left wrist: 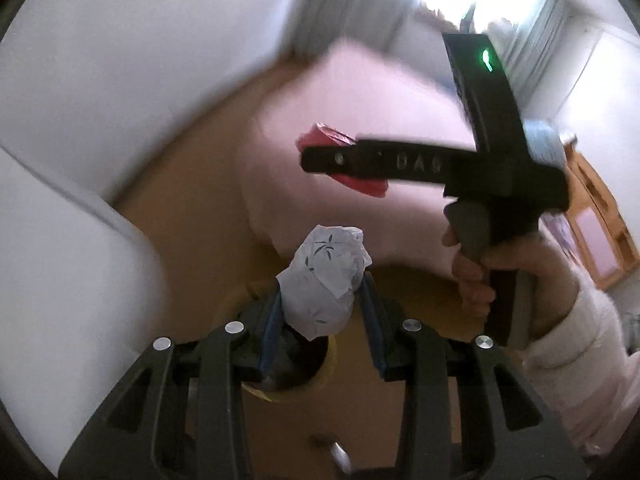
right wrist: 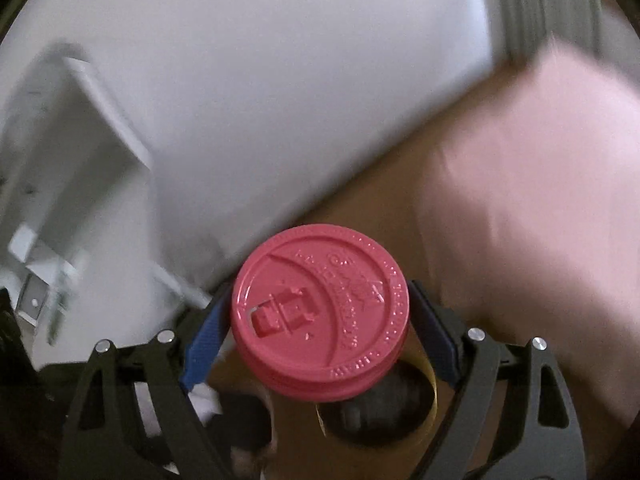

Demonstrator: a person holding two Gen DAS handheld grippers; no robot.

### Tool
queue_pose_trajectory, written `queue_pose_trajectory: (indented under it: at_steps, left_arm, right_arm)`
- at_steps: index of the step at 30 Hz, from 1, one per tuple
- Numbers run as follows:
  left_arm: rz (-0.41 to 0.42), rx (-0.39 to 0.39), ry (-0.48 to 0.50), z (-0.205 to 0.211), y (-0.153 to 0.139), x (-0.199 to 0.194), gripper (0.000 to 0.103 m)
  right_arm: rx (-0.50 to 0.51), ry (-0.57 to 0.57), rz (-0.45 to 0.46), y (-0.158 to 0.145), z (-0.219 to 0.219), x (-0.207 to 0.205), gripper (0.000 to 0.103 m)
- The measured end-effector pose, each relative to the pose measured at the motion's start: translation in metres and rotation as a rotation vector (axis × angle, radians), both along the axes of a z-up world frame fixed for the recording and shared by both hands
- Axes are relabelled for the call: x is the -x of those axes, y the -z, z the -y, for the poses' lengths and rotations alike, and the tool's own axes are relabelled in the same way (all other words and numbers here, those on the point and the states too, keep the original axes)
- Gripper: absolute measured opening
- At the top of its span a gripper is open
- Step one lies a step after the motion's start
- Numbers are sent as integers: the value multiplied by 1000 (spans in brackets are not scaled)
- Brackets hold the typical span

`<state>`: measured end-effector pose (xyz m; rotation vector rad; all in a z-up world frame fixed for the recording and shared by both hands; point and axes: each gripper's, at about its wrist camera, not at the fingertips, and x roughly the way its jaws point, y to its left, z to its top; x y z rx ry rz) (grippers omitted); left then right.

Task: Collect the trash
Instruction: 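Carry the floral bundle and red lid over the bin and open both tools, then move both open tools back to the desk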

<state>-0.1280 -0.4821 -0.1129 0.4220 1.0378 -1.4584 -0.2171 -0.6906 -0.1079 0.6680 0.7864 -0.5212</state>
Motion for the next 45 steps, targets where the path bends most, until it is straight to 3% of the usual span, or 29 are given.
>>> queue_pose_trajectory:
  at_steps: [3,5,6,9,15,16,18,19,22,25,27,29,31,33,36,40,45]
  left_arm:
    - [-89,-230,-16,33,99,-4,36]
    - [-72,-365,-72,46,157,-16,36]
    - [-54,-414,-97,50,181,-16,36]
    - [-88,-474,-152,51,218,-28,36]
    - [-148,-444,-156,50,225,-21,38]
    - [-143,-433,-160,51,225,-19,44]
    - [-119,-420,-169,57,229,-11,97]
    - [-103,-406,-169,62,228,-9,97]
    - [-104,-380,-138,71,217,-6,97]
    - [-83,-346,-132,69,203,-1,97]
    - [-56,-288,-116,66,182,9,97]
    - [-1,-196,-83,63,149,26,97]
    - [95,-65,-28,59,107,49,97]
    - [190,89,22,49,52,72,97]
    - [293,268,16,17,-27,81,97]
    - [382,391,-160,-50,-100,45,97]
    - [419,354,-513,-158,-132,-36,97]
  right_arm:
    - [-285,51,-126,117,26,19,82]
    - [-405,74,-200,178,32,24,81]
    - [-461,93,-247,214,34,25,81]
    - [-582,149,-269,264,35,28,81]
    - [-611,143,-253,274,42,36,85]
    - [-623,156,-249,276,48,38,86]
    - [-647,176,-269,285,56,42,94]
    - [-656,177,-271,281,49,25,94]
    - [-685,187,-284,282,52,27,95]
    - [-677,204,-262,269,54,32,95]
    - [-591,250,-249,245,60,39,95]
    - [-435,309,-213,203,67,50,95]
    - [-210,374,-170,144,68,57,95]
    - [40,417,-113,77,61,62,96]
    - [299,457,-17,-2,36,66,96]
    - [408,406,131,-69,-8,55,96]
    - [445,202,205,-98,-76,-8,96]
